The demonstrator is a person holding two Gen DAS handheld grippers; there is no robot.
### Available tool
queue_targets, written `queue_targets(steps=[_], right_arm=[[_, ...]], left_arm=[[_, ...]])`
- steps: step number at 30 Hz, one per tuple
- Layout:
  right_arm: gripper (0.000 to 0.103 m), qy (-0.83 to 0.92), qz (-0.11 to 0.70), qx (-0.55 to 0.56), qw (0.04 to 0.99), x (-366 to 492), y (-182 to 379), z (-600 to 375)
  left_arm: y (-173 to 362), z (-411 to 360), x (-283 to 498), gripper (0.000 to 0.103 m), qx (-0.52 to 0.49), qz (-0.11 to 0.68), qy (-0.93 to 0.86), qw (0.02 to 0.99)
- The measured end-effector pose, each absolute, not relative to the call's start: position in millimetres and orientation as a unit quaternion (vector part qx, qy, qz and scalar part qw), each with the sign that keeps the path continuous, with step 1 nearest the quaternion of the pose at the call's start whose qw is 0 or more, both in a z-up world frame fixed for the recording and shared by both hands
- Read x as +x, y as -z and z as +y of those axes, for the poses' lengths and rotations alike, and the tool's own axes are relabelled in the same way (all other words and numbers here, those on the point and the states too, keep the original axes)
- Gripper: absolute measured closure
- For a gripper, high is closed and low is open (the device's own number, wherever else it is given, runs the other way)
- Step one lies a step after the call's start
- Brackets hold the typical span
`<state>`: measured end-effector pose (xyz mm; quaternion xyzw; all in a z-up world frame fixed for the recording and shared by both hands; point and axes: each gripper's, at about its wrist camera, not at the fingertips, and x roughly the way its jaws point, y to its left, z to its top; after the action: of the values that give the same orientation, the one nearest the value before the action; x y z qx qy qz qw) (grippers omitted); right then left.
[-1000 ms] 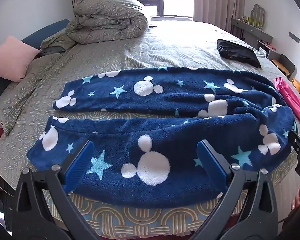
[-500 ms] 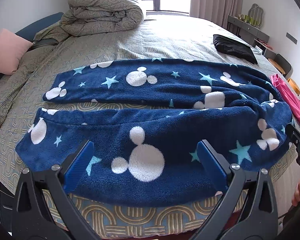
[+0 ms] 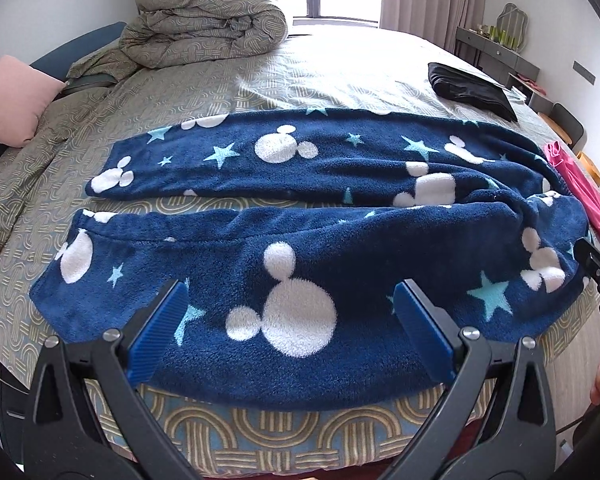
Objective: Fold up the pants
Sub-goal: 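Position both grippers open over the waistband of the navy fleece pants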
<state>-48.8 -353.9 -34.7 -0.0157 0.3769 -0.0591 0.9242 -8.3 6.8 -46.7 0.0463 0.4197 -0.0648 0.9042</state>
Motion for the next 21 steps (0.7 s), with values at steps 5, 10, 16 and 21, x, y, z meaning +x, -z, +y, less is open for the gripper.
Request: queue_targets(steps=[5,10,16,21], right_arm=[[0.000,0.059,0.377,-0.016,0.924,-49.1,35.3,-353.5],[0.000,0.061,0.378,-0.014,0.924,-50.3,35.6,-353.0],[0.000,0.061,0.381,-0.010,0.923,-51.2,36.6,-355.1],[0.000,0.061,0.381,-0.010,0.922,-51.4,36.5,-355.8]], left_arm=[[47.5,7.0,-9.4,0.001,0.047,0.423,0.069,0.902],[50.3,9.0,-10.4,0.001,0.052,0.427,0.064,0.901],[52.1,11.9,-11.9,0.001,0.051,0.430,0.062,0.899],[52.4,15.5,-12.9,0.001,0.049,0.431,0.060,0.899]])
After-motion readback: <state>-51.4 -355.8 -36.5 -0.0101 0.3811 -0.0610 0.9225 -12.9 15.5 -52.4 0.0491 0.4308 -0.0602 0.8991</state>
